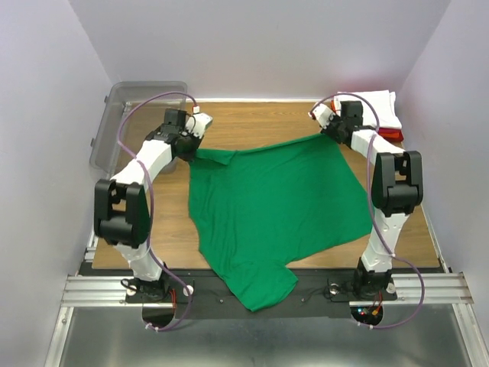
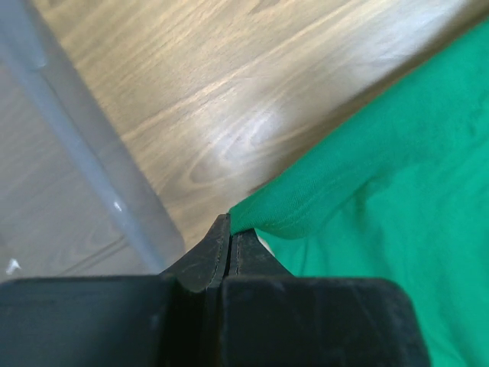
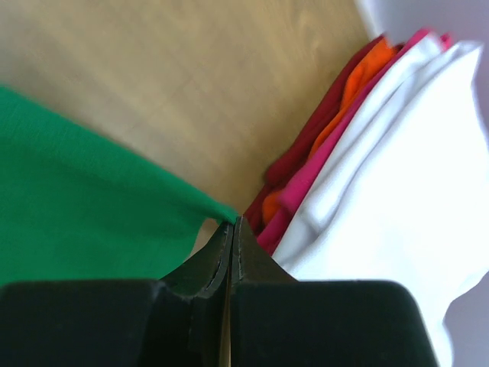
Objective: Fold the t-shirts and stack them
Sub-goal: Fold the tshirt
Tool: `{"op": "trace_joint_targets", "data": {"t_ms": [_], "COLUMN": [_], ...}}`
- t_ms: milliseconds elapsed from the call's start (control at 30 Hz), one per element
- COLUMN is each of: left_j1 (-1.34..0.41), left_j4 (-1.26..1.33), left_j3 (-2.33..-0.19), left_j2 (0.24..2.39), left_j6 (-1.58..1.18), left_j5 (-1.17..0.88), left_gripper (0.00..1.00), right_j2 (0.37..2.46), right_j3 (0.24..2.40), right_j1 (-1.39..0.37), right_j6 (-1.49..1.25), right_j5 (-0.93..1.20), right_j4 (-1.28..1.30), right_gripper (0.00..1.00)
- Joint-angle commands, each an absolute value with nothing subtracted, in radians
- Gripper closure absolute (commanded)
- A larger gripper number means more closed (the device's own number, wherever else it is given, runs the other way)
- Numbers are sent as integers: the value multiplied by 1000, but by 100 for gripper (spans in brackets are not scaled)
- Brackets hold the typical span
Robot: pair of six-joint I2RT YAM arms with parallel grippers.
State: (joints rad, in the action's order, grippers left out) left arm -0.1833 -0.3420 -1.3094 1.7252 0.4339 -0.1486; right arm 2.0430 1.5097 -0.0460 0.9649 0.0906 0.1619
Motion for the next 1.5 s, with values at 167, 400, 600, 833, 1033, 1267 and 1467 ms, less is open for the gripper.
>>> {"op": "trace_joint_targets", "data": {"t_ms": [167,400,600,833,1033,1267,1467], "left_j1": [-279,-393,-416,-433,-468,-486,-508], "left_j4": [-552,-652,-730,-752,-762,-801,-811], "left_j3": [-1201,-1101,-1075,-1032,-1012,-1012,-1000], "left_j2": [1496,1431,1422,1442,1443,1436,1433], "left_j6": [456,457,491,489,488,495,495], "left_j5": [-216,-202,-210,-239,-259,-271,-270], "left_gripper": [100,100,100,100,100,100,100], "right_j2": [1806,1738,1698,1712,1727,1695,1683], "right_j3": [1339,1247,1143,1124,1138,1109,1088], "right_j1": [8,46,49,51,60,63,66], "right_j6": [1028,1086,1153,1164,1169,1198,1226], "right_j5": [152,179,179,166,160,163,158], "right_j4": [133,166,187,192,195,202,207], "right_gripper": [99,99,99,100,99,100,99]}}
